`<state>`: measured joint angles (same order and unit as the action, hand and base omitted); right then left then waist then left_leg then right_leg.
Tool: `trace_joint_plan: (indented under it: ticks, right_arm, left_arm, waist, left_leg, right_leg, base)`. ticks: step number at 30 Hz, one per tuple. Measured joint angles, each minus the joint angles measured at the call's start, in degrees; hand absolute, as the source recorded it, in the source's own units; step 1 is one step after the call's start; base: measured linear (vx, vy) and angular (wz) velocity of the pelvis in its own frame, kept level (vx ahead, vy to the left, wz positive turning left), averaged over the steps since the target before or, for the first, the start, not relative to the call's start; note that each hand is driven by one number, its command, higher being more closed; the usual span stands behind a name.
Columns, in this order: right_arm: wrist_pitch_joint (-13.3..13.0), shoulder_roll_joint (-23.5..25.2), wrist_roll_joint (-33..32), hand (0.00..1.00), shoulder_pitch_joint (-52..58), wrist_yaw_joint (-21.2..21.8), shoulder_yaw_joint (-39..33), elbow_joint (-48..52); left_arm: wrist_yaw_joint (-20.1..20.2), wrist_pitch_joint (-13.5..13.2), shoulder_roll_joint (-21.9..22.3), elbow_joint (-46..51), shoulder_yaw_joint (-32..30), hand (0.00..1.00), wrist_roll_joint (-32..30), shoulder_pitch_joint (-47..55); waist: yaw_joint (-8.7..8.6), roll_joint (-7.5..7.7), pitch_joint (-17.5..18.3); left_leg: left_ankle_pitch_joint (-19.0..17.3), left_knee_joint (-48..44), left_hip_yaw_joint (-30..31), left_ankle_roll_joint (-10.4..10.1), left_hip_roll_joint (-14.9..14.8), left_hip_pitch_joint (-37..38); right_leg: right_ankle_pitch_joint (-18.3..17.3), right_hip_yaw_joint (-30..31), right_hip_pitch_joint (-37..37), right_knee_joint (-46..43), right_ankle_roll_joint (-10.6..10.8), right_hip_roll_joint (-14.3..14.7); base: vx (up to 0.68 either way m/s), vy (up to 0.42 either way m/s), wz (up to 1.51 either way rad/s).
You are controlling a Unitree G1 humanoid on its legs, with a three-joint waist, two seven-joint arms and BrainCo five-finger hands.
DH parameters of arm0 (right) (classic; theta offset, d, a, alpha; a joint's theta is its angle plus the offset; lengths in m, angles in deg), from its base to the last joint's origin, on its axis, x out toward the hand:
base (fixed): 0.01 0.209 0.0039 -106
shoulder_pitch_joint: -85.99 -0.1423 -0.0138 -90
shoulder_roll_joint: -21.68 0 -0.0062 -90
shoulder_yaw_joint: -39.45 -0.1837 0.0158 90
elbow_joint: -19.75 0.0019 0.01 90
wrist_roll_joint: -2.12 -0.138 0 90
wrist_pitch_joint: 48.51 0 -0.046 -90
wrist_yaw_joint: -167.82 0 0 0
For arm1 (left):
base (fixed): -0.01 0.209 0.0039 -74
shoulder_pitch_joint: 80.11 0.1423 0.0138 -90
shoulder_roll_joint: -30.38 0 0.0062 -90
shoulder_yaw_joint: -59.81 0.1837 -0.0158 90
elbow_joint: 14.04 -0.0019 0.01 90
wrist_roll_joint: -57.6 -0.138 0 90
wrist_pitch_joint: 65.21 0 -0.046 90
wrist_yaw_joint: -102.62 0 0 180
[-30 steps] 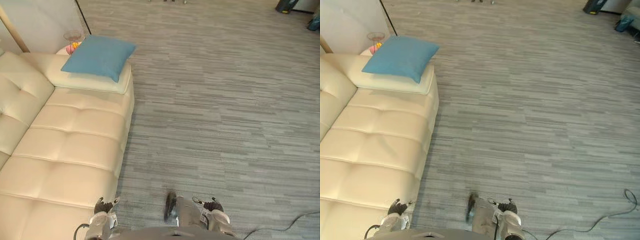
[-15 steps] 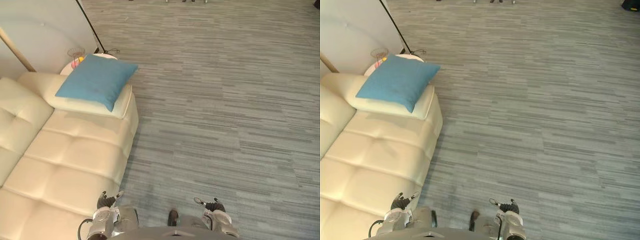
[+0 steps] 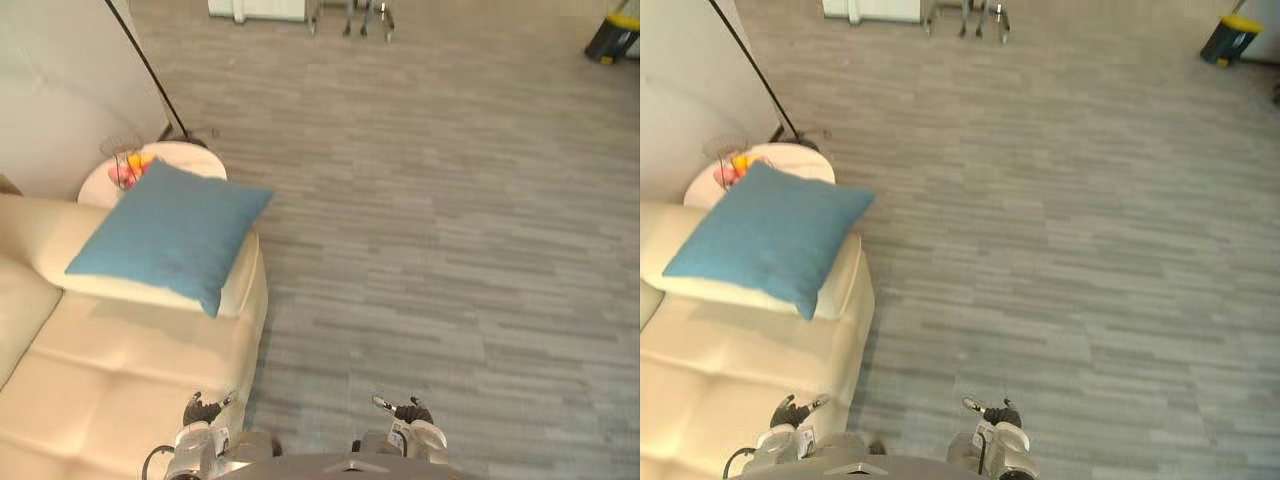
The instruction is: Pick up cushions and gather them together orderly.
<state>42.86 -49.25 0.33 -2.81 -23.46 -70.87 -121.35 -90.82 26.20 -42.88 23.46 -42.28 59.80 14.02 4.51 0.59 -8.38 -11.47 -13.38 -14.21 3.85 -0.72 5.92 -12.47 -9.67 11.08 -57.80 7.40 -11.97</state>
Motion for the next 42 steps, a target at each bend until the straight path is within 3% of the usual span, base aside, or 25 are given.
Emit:
trace_joint_plan:
  ticks: [2,4,5,6,7,8,10,13,14,16,17,19,21,22,23,24,25,29,31,33,35,36,38,39,42]
  right_arm:
    - [0.0,-0.4,0.0,0.0,-0.6,0.0,-0.6,-1.2]
    - [0.0,-1.1,0.0,0.0,-1.5,0.0,-0.7,-1.8]
    - [0.1,-1.4,0.0,0.0,-1.2,-0.1,-0.8,-1.9]
    - [0.1,-1.4,0.0,0.0,-1.0,0.0,-1.0,-2.0]
    - [0.1,-1.6,0.0,0.0,-0.8,0.0,-1.8,-2.3]
    - [0.1,-2.3,0.0,0.0,-0.9,-0.1,-3.1,-2.8]
    - [0.1,-2.9,0.0,0.0,-1.1,-0.1,-4.5,-2.9]
    - [0.1,-3.4,0.0,0.0,-0.4,-0.1,-4.6,-3.8]
    - [0.1,-3.2,-0.1,0.0,0.2,-0.1,-4.2,-3.6]
    - [0.1,-3.7,-0.1,0.0,0.3,-0.2,-2.8,-3.2]
    - [0.1,-3.8,-0.1,0.0,0.6,-0.3,-2.7,-3.1]
    - [0.1,-3.7,-0.1,0.0,0.8,-0.3,-2.6,-3.3]
    - [0.1,-3.7,-0.1,0.0,0.8,-0.3,-2.4,-3.5]
    - [0.1,-3.9,-0.1,0.0,0.0,-0.3,-2.4,-3.5]
    - [0.2,-3.8,-0.1,0.0,-0.2,-0.3,-2.4,-3.7]
    - [0.2,-3.7,-0.1,0.0,-0.2,-0.3,-2.4,-3.8]
    - [0.4,-2.8,-0.1,0.0,0.2,-0.3,-2.3,-3.8]
    - [1.0,-2.2,0.0,0.0,-0.2,-0.1,-1.5,-4.5]
    - [1.0,-2.4,0.1,0.0,-1.0,-0.1,0.0,-5.1]
    - [0.8,-3.2,0.1,0.0,-1.1,0.0,0.1,-4.7]
    - [0.5,-3.5,0.9,0.0,-0.4,0.0,1.9,-3.7]
    - [0.2,-3.4,1.3,0.0,0.4,0.1,2.2,-3.4]
    - [0.1,-3.1,1.5,0.0,0.9,0.1,2.2,-3.3]
    - [0.0,-3.0,1.4,0.0,1.4,0.0,2.0,-2.9]
    - [0.0,-3.0,1.4,0.0,2.0,0.1,1.9,-2.6]
  left_arm:
    - [-0.1,0.0,-0.2,-0.7,0.9,0.0,0.0,-0.2]
    - [0.0,0.1,-0.4,-1.3,1.0,0.0,0.0,-0.1]
    - [-0.1,0.0,-0.6,-1.7,1.0,0.0,0.0,-0.1]
    - [0.0,0.0,-0.8,-2.0,1.0,0.0,0.0,-0.1]
    - [0.0,0.1,-0.9,-2.3,0.9,0.0,0.0,-0.3]
    - [0.0,0.0,-0.1,-2.6,0.4,0.0,-0.1,-0.2]
    - [0.0,0.0,1.1,-2.8,-0.3,0.0,-0.1,-0.2]
    - [0.1,0.0,1.5,-2.6,-1.0,0.0,-0.1,-0.1]
    - [0.1,-0.2,1.6,-1.8,-2.2,0.0,-0.1,-0.2]
    - [0.0,-0.2,1.6,-1.1,-3.5,0.0,0.2,-0.1]
    - [0.0,-0.3,1.6,-0.6,-3.5,0.0,0.3,0.0]
    - [0.0,-0.3,1.5,-0.3,-2.3,0.0,0.3,0.0]
    - [0.0,-0.3,1.3,0.0,-1.3,0.0,0.4,0.0]
    - [0.0,-0.3,1.5,-0.1,-1.0,0.0,0.4,0.0]
    - [0.0,-0.3,1.6,-0.5,-0.6,0.0,0.4,-0.1]
    - [0.0,-0.3,1.4,-0.7,-0.3,0.0,0.4,-0.1]
    - [0.0,-0.3,0.3,-0.9,-0.2,0.0,0.4,-0.2]
    - [0.0,-0.3,-0.2,-1.1,-0.3,0.0,0.5,-0.5]
    - [0.0,-0.3,-0.1,-2.0,-0.9,0.0,0.6,-0.2]
    - [0.0,-0.2,0.3,-2.8,-1.2,0.0,1.1,-0.1]
    - [0.1,-0.2,-0.6,-2.9,-0.4,0.0,1.3,0.0]
    - [0.0,-0.1,-1.2,-2.6,-0.4,0.0,1.6,-0.1]
    - [0.0,0.0,-1.6,-2.2,-1.0,0.0,1.8,-0.1]
    - [-0.1,0.0,-1.4,-2.0,-1.5,0.0,2.2,-0.2]
    - [-0.1,0.0,-1.1,-2.1,-2.4,0.0,2.2,-0.4]
  waist:
    - [-0.45,0.28,0.0]
    - [-1.71,0.11,-0.1]
    - [-2.36,0.14,-0.2]
    - [-2.47,0.28,-0.2]
    - [-2.94,0.54,-0.2]
    - [-2.57,-1.37,-0.2]
    - [-2.6,-2.79,-0.7]
    - [-2.73,-2.95,-0.4]
    - [-2.77,-2.52,-0.5]
    - [-2.42,-2.34,-1.1]
    - [-1.73,-2.81,-1.1]
    - [-1.33,-2.7,-1.1]
    - [-1.3,-2.75,-1.1]
    - [-1.18,-3.37,-0.7]
    - [-1.17,-3.54,0.0]
    - [-1.25,-3.39,0.3]
    - [-0.94,-1.26,0.3]
    - [0.59,-0.44,-0.1]
    - [0.32,-0.85,-0.2]
    - [0.14,-1.56,0.0]
    - [-0.22,-0.47,-0.2]
    - [-0.43,0.04,-0.4]
    - [-0.45,1.05,-0.4]
    - [-0.48,1.07,-0.5]
    - [-1.34,0.95,-0.5]
  left_leg:
    - [-0.5,4.2,0.9,-0.8,-0.4,3.8]
    - [-1.0,4.6,2.8,-1.6,-1.1,4.3]
    - [-2.0,4.7,4.9,-3.2,-1.7,4.3]
    - [-2.4,4.7,5.7,-3.7,-1.7,4.5]
    - [-3.3,4.7,7.4,-5.0,-2.0,5.1]
    - [-3.5,4.7,8.7,-5.6,-4.1,5.7]
    - [-3.1,4.8,9.8,-6.2,-5.0,6.4]
    - [-2.1,-0.2,11.1,-7.8,-6.2,5.5]
    - [-1.5,-13.8,12.7,-8.8,-6.9,-1.0]
    - [1.1,-28.8,12.2,-10.6,-9.3,-8.5]
    - [0.6,-35.0,10.1,-9.9,-11.0,-11.3]
    - [-0.9,-34.5,5.1,-8.3,-11.8,-13.4]
    - [-1.0,-25.7,1.9,-7.8,-10.9,-14.4]
    - [3.5,-13.9,-0.2,-7.3,-10.1,-14.9]
    - [3.7,-8.6,-1.8,-6.8,-9.2,-14.2]
    - [4.2,-6.1,-1.9,-6.3,-8.2,-13.6]
    - [6.6,-0.8,-2.4,-5.3,-5.6,-12.3]
    - [7.7,2.0,-0.7,-4.7,-2.5,-8.9]
    - [6.9,3.9,-0.3,-3.6,-1.6,-6.1]
    - [5.0,5.8,1.0,-2.6,-1.1,-3.4]
    - [4.3,5.1,3.7,-2.3,0.5,-2.5]
    - [3.9,4.4,6.2,-1.9,1.0,-1.9]
    - [3.9,4.2,9.8,-1.9,0.9,-1.7]
    - [4.0,4.5,12.4,-1.7,0.6,-1.5]
    - [3.9,4.5,16.1,-1.9,0.5,-1.5]
  right_leg:
    - [-1.4,-4.1,2.9,12.0,-1.9,0.0]
    - [0.1,-3.3,3.1,25.0,-2.5,1.9]
    - [4.9,-0.3,2.8,37.2,-2.9,3.7]
    - [7.3,1.1,2.6,40.8,-3.1,4.1]
    - [14.5,3.0,1.6,43.3,-2.7,4.9]
    - [13.2,2.1,0.6,42.5,-3.2,6.7]
    - [9.6,0.7,1.1,39.1,-4.4,7.3]
    - [5.3,-1.0,-0.5,36.7,-5.4,7.6]
    - [4.0,-2.3,-2.3,37.0,-5.8,7.3]
    - [3.4,-4.1,-5.1,38.4,-6.5,7.7]
    - [3.1,-4.9,-7.4,39.4,-7.1,8.1]
    - [3.1,-6.1,-11.5,42.1,-7.1,7.7]
    - [3.4,-6.9,-13.0,43.9,-6.5,7.1]
    - [3.8,-7.2,-13.4,45.2,-5.6,7.3]
    - [4.1,-7.8,-13.3,45.9,-4.7,7.2]
    - [4.4,-8.2,-13.4,46.7,-4.2,7.0]
    - [5.4,-9.3,-13.5,49.1,-3.3,5.7]
    - [6.6,-9.9,-17.9,51.7,-2.8,3.9]
    - [5.8,-9.8,-17.5,45.2,-2.1,2.4]
    - [4.7,-8.8,-12.1,28.8,-0.3,-0.6]
    - [7.7,-5.5,-6.9,15.2,-0.4,-3.9]
    - [10.1,-2.6,-4.5,9.0,-0.7,-4.1]
    - [6.2,0.2,-1.8,5.1,-0.6,-2.0]
    - [2.4,1.0,-0.7,7.4,-1.2,0.1]
    - [0.3,3.5,-1.1,20.8,-1.5,3.6]
  base:
    - [0.34,-0.074,0.28]
    - [0.3,-0.162,0.5]
    - [0.25,-0.181,0.59]
    - [0.34,-0.273,0.74]
    - [0.44,-0.368,0.48]
    - [0.38,-0.317,0.38]
    - [0.23,-0.196,0.15]
    - [0.3,-0.27,0.34]
    - [0.19,-0.19,0.43]
    - [0.23,-0.162,0.35]
    - [0.28,-0.078,0.31]
    - [0.21,-0.034,0.24]
    - [0.19,0.036,0.15]
    - [0.19,0.081,0.22]
    - [0.23,0.104,0.31]
    - [0.22,0.095,0.48]
    - [0.2,0.087,0.43]
    - [0.11,0.08,0.36]
    - [0.02,0.13,0.18]
    - [-0.03,0.111,0.34]
    - [0.01,0.059,0.74]
    - [0.05,0.007,0.9]
    - [0.11,-0.069,1.02]
    - [0.12,-0.104,0.96]
    - [0.07,-0.13,0.78]
